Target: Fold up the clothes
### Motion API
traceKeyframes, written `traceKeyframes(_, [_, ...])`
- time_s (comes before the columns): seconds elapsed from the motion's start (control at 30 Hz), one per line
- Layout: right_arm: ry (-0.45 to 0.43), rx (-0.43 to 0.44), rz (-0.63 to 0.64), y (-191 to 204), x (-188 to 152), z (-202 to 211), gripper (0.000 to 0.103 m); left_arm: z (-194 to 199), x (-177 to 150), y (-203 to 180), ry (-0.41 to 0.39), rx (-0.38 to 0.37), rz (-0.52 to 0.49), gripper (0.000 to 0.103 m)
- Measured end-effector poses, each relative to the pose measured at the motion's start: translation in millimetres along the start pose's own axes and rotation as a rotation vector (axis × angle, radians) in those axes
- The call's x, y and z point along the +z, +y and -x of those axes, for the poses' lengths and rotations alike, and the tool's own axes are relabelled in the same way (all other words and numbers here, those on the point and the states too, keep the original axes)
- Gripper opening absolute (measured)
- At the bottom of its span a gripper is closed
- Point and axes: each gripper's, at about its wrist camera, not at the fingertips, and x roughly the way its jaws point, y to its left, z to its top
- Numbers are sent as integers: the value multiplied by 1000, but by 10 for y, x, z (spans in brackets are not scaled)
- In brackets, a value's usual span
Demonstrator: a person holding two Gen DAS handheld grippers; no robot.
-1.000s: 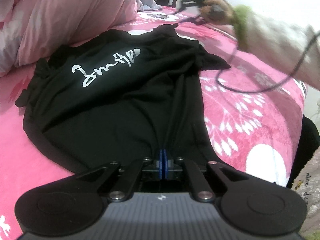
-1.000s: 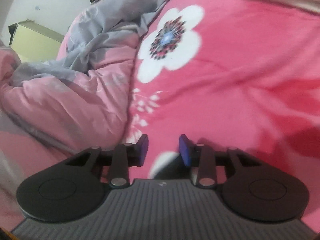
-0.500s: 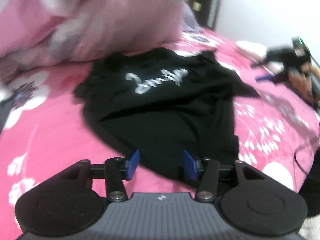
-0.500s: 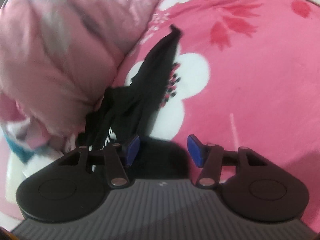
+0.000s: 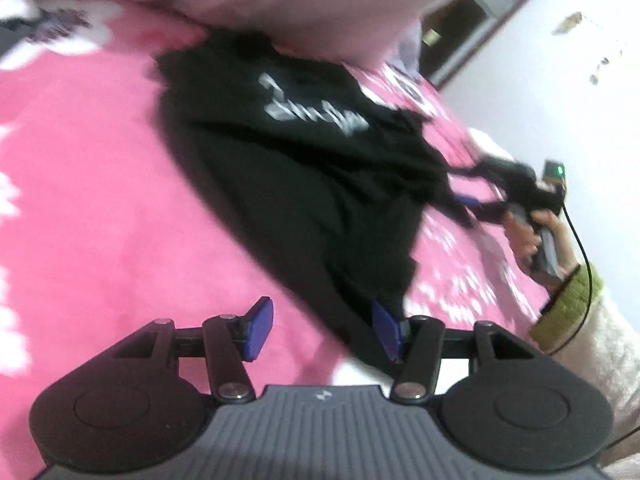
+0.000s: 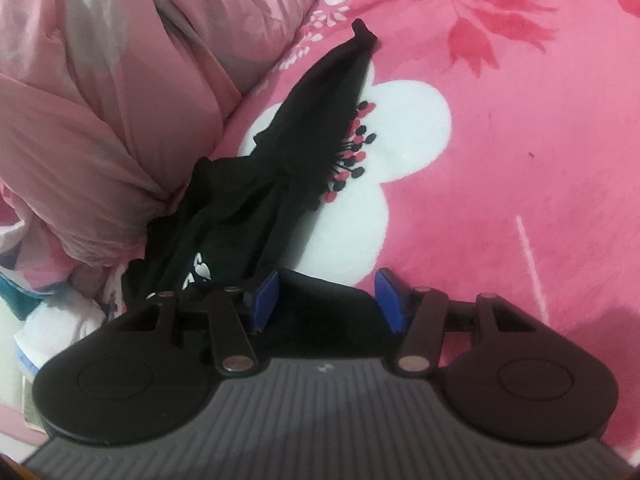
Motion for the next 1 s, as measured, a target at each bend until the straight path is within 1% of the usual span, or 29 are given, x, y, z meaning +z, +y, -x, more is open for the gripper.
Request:
traceKeyframes(0.07, [-2, 26, -7, -26, -29, 27, 53, -133, -41, -126, 7, 14, -33, 60])
traceKeyframes(0.13, [2, 50, -7, -38, -62, 46, 53, -212, -57, -250, -9, 43, -82, 66])
traceKeyframes(0.2, [9, 73, 4, -30, -104, 49, 53, -275, -72, -360, -17, 62, -118, 66])
traceKeyframes(0.3, [12, 99, 42, -1, -187, 41, 54, -362, -131, -527, -20, 117, -193, 66])
traceKeyframes(0.37, [-2, 98, 74, 21, -241, 42, 54, -416, -178, -639, -23, 162, -250, 56])
traceKeyframes(0.4, [-8, 101, 86, 28, -267, 51, 53, -438, -210, -699, -28, 193, -283, 49])
traceKeyframes(0.43, [-11, 103, 95, 32, -287, 62, 50, -452, -235, -748, -33, 220, -312, 39])
traceKeyframes(0.47, [-12, 102, 107, 39, -310, 72, 48, -455, -248, -771, -39, 234, -327, 34])
traceKeyframes(0.5, [-11, 90, 127, 57, -340, 79, 40, -453, -253, -775, -42, 235, -326, 24])
traceKeyframes(0.53, [-11, 62, 157, 86, -374, 83, 27, -443, -252, -764, -44, 229, -312, 15])
traceKeyframes(0.6, [-15, 11, 205, 131, -427, 89, 12, -418, -233, -730, -51, 220, -278, 10])
traceKeyframes(0.63, [-17, 5, 211, 143, -443, 107, 7, -396, -221, -711, -54, 214, -261, 9])
traceKeyframes(0.77, [-20, 12, 202, 195, -510, 283, 6, -139, -215, -630, -101, 205, -232, 8])
traceKeyframes(0.87, [-2, 64, 141, 179, -588, 518, 5, 187, -222, -498, -136, 197, -220, 8])
traceKeyframes(1.0, [39, 136, 68, 151, -779, 832, 5, 599, -215, -255, -156, 203, -200, 8])
